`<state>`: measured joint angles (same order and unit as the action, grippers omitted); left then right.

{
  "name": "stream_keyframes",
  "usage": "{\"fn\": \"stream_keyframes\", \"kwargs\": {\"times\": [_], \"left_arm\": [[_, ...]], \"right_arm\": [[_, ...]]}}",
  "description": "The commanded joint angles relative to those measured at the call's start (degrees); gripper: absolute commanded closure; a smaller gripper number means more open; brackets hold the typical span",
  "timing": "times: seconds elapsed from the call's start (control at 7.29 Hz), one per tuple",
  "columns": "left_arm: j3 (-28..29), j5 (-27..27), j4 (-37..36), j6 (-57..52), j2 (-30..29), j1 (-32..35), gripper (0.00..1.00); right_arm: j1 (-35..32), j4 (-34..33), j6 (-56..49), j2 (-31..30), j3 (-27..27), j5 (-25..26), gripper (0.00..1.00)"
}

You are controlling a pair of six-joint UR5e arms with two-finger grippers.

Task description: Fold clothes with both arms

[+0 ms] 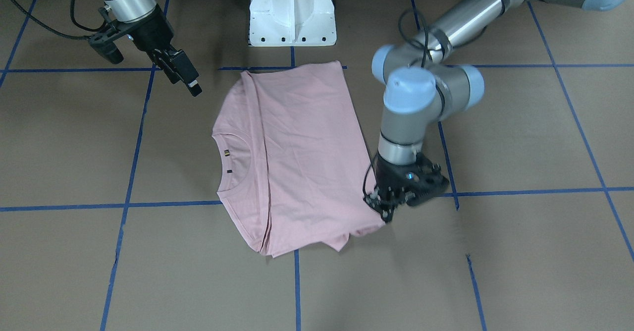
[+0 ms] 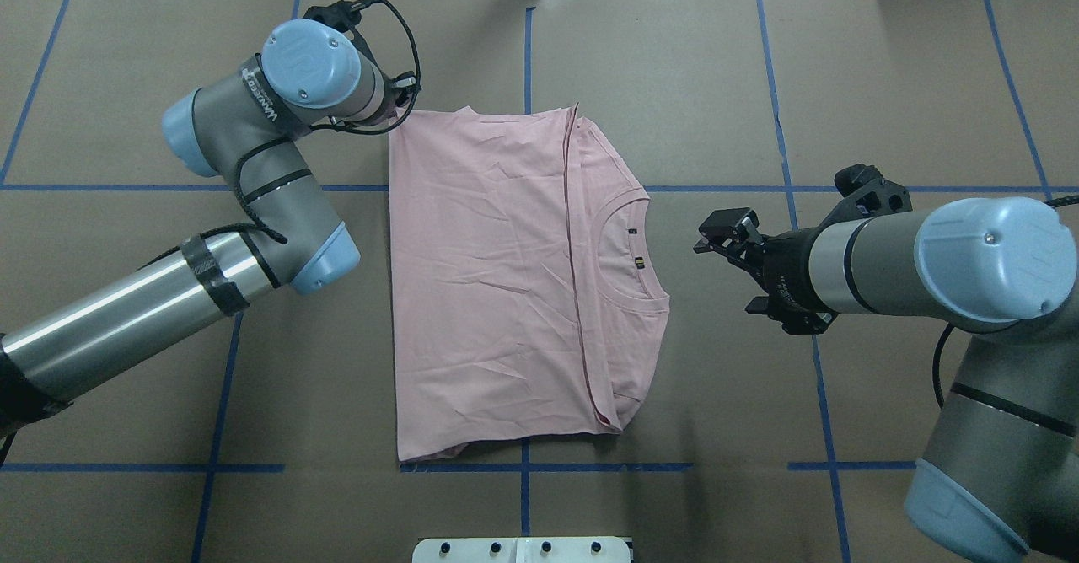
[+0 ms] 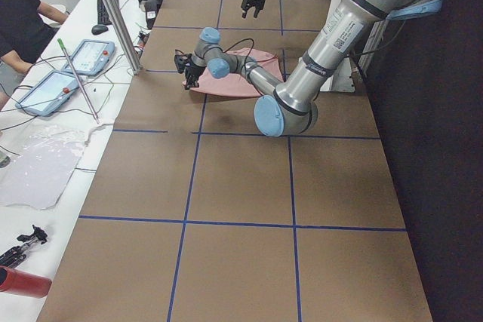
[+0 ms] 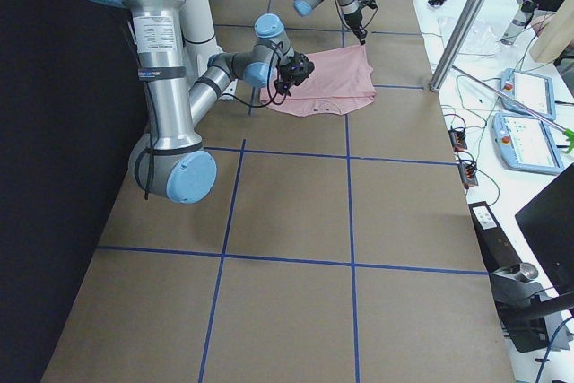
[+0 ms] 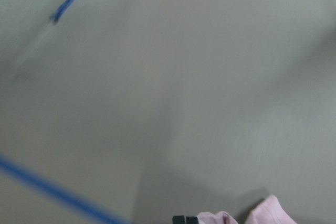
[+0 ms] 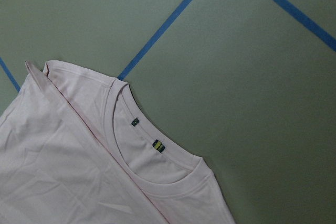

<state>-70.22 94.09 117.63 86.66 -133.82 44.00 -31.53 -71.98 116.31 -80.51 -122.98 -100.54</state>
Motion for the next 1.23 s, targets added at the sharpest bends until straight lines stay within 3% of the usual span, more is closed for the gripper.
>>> {"fn": "stream_keyframes", "kwargs": {"times": [0.0, 0.14, 0.41, 0.69, 0.82, 1.1], "left_arm": [[6.68, 0.04, 5.59, -3.86, -2.06, 3.28, 0.77], [3.63, 0.47, 4.98, -3.61, -1.27, 3.28, 0.56], [-7.42, 1.96, 4.8, -3.17, 5.99, 3.2, 0.54], [-8.36, 3.03, 4.89, -3.08, 6.91, 3.2, 0.53], [-8.44, 3.03, 4.89, -3.08, 6.91, 3.2, 0.53], [-8.44, 3.03, 4.89, -2.99, 6.82, 3.02, 0.52]], "right_arm": [[3.99, -0.09, 0.15, 6.55, 4.91, 1.73, 0.0], [9.68, -0.35, 0.58, 10.34, 8.07, 8.27, 0.0], [18.05, -0.7, 5.74, 13.61, 12.39, 15.78, 0.01], [20.37, -0.7, 8.84, 19.13, 20.8, 19.05, 0.13], [20.37, -0.7, 8.85, 19.16, 21.89, 19.15, 0.19], [19.49, -4.97, 8.76, 19.08, 21.29, 19.15, 0.21]]}}
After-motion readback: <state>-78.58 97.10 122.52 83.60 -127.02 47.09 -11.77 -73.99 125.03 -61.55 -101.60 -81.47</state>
